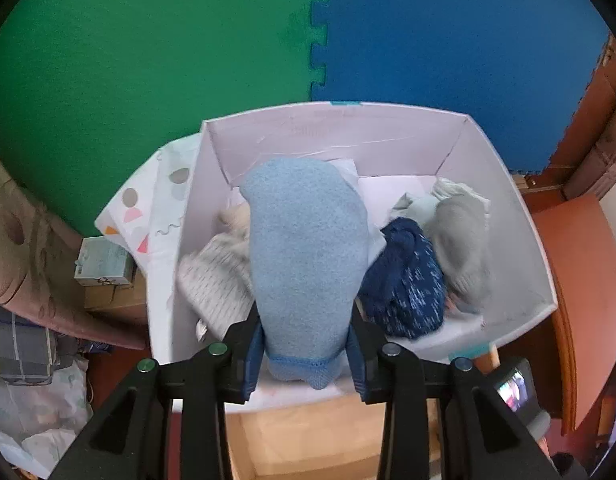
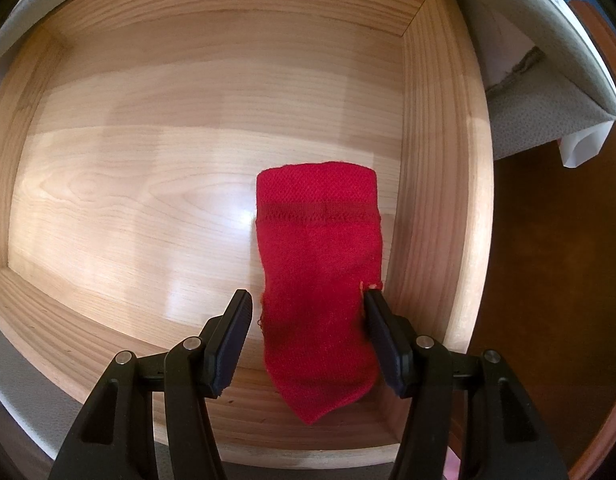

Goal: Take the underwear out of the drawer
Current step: 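Lower the light blue sock into the box and open the left gripper, then carry the red sock up over the white box with the right gripper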

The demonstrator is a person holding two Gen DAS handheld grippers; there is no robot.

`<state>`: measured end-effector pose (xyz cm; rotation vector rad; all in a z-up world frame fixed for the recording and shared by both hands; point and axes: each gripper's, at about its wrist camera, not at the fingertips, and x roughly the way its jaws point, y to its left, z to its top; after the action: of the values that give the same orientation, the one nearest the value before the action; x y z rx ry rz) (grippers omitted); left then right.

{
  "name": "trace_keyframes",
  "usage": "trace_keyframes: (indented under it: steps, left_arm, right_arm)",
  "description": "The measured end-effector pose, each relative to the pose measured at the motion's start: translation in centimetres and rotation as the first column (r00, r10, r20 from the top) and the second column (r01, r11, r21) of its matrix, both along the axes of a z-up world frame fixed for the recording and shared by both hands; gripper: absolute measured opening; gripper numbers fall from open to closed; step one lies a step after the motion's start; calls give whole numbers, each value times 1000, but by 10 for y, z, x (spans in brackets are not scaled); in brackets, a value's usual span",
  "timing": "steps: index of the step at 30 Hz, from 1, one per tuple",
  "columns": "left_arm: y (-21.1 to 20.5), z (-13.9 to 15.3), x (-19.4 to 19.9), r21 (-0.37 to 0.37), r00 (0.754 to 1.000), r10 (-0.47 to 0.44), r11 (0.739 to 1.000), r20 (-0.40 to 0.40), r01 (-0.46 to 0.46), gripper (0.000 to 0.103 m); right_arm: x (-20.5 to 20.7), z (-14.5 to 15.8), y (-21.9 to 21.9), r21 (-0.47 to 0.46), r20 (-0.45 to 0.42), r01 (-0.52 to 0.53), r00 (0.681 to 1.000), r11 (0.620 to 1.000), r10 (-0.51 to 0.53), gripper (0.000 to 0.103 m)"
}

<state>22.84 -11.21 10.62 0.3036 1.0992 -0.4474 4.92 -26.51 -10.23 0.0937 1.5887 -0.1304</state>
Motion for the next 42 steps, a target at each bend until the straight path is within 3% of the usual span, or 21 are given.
trace_keyframes:
  steps: [10, 16, 21, 25, 33, 37, 42]
  left_arm:
    - [-7, -21, 9, 29, 1000, 12, 1000, -9, -12, 48]
    - [6, 2, -7, -20, 1000, 7, 1000, -26, -7, 50]
    - [27, 34, -48, 7, 996, -47, 999, 80, 47, 52]
    - [49, 43, -80, 18, 991, -64, 998, 117, 62, 55]
    - [102, 1, -117, 1, 999, 41, 999, 32, -41, 55]
    - [126, -35, -125, 23, 990, 143, 989, 16, -143, 55]
    - [140, -76, -133, 36, 968, 251, 967, 8, -251, 55]
  right_arm:
    - [2, -4, 3, -1, -6, -3, 1000, 1000, 3, 57]
    - [6, -5, 4, 7, -9, 1, 1000, 1000, -1, 59]
    - [10, -7, 6, -3, -24, -5, 1000, 1000, 5, 62]
    - [14, -11, 12, -44, -49, -19, 999, 999, 16, 58]
    - [19, -15, 21, -138, -73, -77, 995, 987, 67, 38]
    - [19, -6, 25, -152, -22, -92, 996, 984, 90, 30]
    - [10, 15, 34, -151, 81, -124, 987, 981, 138, 29]
